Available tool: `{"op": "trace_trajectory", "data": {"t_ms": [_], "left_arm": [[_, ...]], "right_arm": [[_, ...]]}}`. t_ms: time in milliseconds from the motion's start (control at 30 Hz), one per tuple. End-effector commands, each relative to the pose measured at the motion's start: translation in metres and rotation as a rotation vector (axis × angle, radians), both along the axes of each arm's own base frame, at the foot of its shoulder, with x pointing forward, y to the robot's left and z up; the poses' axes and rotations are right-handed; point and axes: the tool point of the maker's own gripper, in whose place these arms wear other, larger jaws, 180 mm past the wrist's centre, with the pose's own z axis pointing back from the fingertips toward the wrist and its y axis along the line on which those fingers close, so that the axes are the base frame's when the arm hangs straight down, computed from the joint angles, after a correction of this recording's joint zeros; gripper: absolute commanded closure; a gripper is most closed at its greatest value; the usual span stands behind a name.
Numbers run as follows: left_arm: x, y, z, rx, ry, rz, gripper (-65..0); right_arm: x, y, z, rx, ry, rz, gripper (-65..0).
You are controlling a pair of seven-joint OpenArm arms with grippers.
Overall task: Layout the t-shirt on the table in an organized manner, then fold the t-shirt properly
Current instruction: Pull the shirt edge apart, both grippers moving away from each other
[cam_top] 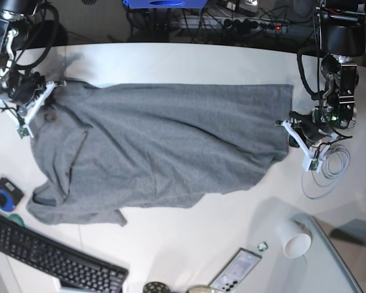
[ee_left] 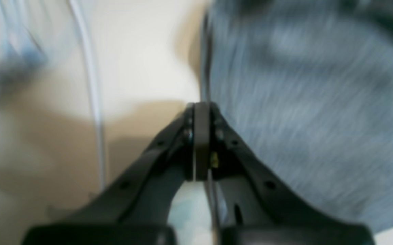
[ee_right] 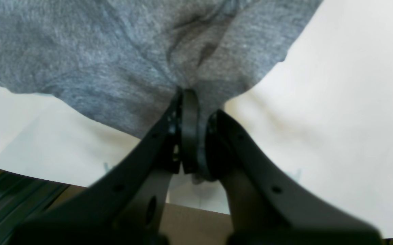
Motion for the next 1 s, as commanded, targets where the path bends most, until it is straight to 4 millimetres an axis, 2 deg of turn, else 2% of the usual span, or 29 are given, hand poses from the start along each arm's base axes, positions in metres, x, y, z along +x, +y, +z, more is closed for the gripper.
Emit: {"op": "trace_trajectory", "data": {"t_ms": [0, 167, 233, 333, 500, 567, 633, 667, 767, 833, 900, 967], "left_arm": [[0.013, 0.007, 0.022, 0.009, -0.050, 0.012, 0.0], [0.007, 0.021, 0.070, 0.015, -0.119, 0.102, 0.0], [-0.003, 0.027, 0.078, 0.033, -0.120, 0.117, 0.0], [-0.025, 0.028, 0.067, 0.025, -0.083, 0.142, 0.0], [-0.070, 0.050, 0.048, 0.022, -0.016, 0.237, 0.0], [-0.082, 0.050, 0.044, 0.003, -0.006, 0.224, 0.0], [-0.092, 0.042, 0.039, -0.022, 0.007, 0.172, 0.0], [-0.098, 0.039, 0.037, -0.030, 0.014, 0.143, -2.1], [-0.109, 0.027, 0.032, -0.057, 0.030, 0.077, -30.6], [-0.113, 0.016, 0.026, -0.086, 0.037, 0.049, -47.1], [-0.118, 0.007, 0.017, -0.120, 0.053, 0.057, -55.9], [-0.123, 0.002, 0.006, -0.150, 0.078, 0.072, -56.8]], "right_arm": [[0.007, -0.005, 0.007, -0.010, -0.028, 0.003, -0.2], [0.006, -0.002, 0.006, -0.003, -0.028, 0.002, -0.2], [0.005, 0.000, 0.005, 0.000, -0.027, 0.001, -0.2], [0.005, 0.000, 0.005, 0.000, -0.027, 0.001, -0.2], [0.005, 0.000, 0.005, 0.004, -0.028, -0.003, -0.2], [0.005, 0.000, 0.005, 0.006, -0.029, -0.005, -0.6], [0.005, 0.007, 0.005, 0.022, -0.032, -0.011, -6.3], [0.005, 0.009, 0.004, 0.028, -0.034, -0.012, -11.9], [0.005, 0.011, 0.004, 0.033, -0.034, -0.013, -27.9], [0.005, 0.012, 0.004, 0.035, -0.037, -0.014, -36.6], [0.005, 0.013, 0.004, 0.037, -0.038, -0.014, -38.4], [0.005, 0.013, 0.004, 0.037, -0.038, -0.014, -38.4]]}}
